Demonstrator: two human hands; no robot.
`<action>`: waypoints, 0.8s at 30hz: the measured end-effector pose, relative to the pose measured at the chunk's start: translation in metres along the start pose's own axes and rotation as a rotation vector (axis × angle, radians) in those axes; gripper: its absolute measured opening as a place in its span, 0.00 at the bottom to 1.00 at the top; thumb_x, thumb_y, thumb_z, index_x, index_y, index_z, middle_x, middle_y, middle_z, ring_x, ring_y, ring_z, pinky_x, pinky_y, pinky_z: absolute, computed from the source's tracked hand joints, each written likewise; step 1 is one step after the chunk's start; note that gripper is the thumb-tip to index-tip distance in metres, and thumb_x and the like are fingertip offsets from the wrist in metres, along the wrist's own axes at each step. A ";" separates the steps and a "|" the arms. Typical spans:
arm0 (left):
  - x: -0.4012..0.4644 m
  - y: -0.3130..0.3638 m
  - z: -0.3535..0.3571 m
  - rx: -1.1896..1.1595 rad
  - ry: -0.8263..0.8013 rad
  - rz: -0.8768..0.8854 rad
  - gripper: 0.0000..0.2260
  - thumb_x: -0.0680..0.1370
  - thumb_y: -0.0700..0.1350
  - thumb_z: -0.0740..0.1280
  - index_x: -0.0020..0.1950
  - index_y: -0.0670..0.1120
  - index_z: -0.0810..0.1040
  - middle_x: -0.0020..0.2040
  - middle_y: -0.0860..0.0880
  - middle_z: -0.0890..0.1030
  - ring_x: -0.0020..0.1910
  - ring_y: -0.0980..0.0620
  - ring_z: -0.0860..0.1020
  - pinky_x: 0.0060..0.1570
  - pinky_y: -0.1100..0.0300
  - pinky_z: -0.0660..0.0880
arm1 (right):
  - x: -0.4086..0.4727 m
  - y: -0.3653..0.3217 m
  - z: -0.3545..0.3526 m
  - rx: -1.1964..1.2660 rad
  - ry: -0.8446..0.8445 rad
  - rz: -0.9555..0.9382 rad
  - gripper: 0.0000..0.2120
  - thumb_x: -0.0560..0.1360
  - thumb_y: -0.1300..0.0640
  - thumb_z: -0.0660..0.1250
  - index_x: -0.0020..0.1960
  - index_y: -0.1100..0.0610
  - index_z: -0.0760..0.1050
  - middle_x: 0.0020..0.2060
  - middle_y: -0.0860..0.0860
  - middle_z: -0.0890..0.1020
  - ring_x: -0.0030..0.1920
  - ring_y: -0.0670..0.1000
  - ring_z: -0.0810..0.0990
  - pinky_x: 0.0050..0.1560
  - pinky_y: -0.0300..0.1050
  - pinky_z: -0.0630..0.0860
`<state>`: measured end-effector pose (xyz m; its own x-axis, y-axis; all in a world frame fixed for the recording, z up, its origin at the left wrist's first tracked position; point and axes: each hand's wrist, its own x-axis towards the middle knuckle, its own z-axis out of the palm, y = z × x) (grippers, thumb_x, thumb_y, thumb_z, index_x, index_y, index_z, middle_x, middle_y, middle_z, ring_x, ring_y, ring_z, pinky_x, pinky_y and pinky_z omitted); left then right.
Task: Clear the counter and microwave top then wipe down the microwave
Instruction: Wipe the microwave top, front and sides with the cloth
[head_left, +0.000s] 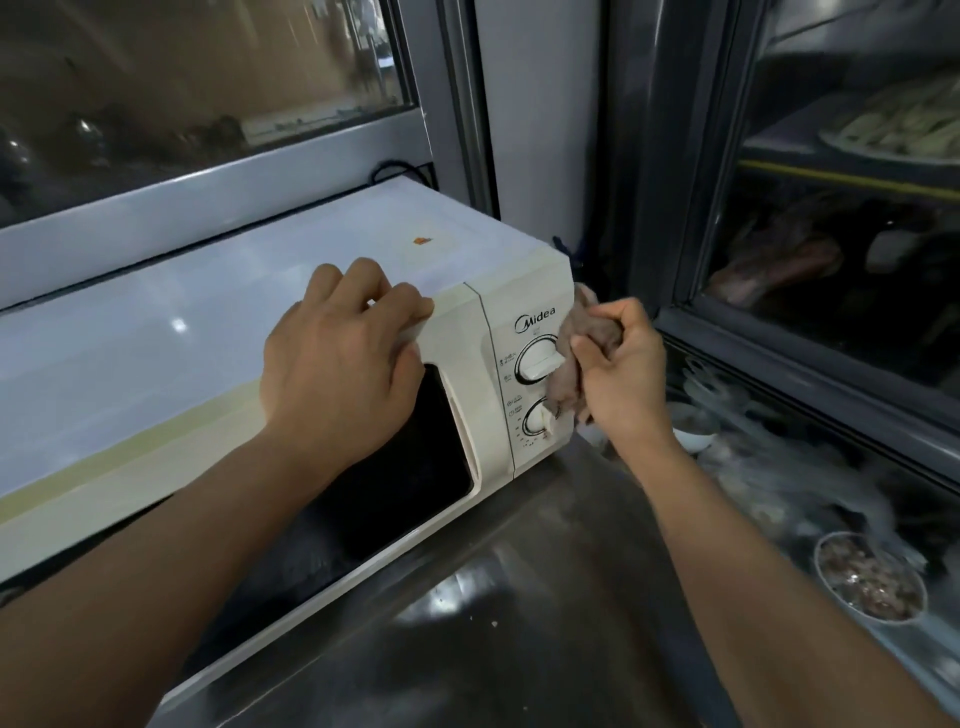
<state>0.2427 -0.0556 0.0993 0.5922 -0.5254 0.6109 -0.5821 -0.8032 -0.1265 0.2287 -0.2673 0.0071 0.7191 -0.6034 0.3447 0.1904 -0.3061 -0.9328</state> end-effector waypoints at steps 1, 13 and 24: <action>0.000 0.000 0.000 -0.002 -0.006 -0.004 0.12 0.71 0.44 0.63 0.53 0.46 0.80 0.44 0.47 0.74 0.44 0.44 0.72 0.32 0.61 0.59 | 0.005 -0.007 -0.003 0.002 -0.014 -0.036 0.15 0.73 0.65 0.67 0.45 0.45 0.69 0.43 0.45 0.78 0.48 0.52 0.80 0.48 0.52 0.78; 0.001 0.000 -0.002 -0.012 0.000 -0.010 0.12 0.72 0.43 0.63 0.52 0.46 0.79 0.45 0.47 0.75 0.43 0.45 0.72 0.33 0.60 0.60 | 0.021 -0.029 0.001 0.101 -0.075 -0.213 0.10 0.76 0.64 0.63 0.53 0.52 0.72 0.42 0.44 0.77 0.44 0.42 0.77 0.46 0.37 0.75; 0.000 0.000 0.002 0.033 0.038 0.015 0.11 0.72 0.43 0.63 0.52 0.45 0.79 0.44 0.45 0.75 0.42 0.43 0.72 0.34 0.59 0.59 | -0.024 0.067 0.008 0.252 -0.181 0.185 0.23 0.74 0.74 0.59 0.43 0.45 0.74 0.38 0.43 0.80 0.37 0.46 0.79 0.29 0.38 0.75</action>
<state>0.2437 -0.0563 0.0982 0.5617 -0.5271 0.6377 -0.5718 -0.8044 -0.1612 0.2294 -0.2670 -0.0646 0.8592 -0.4846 0.1642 0.1885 0.0015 -0.9821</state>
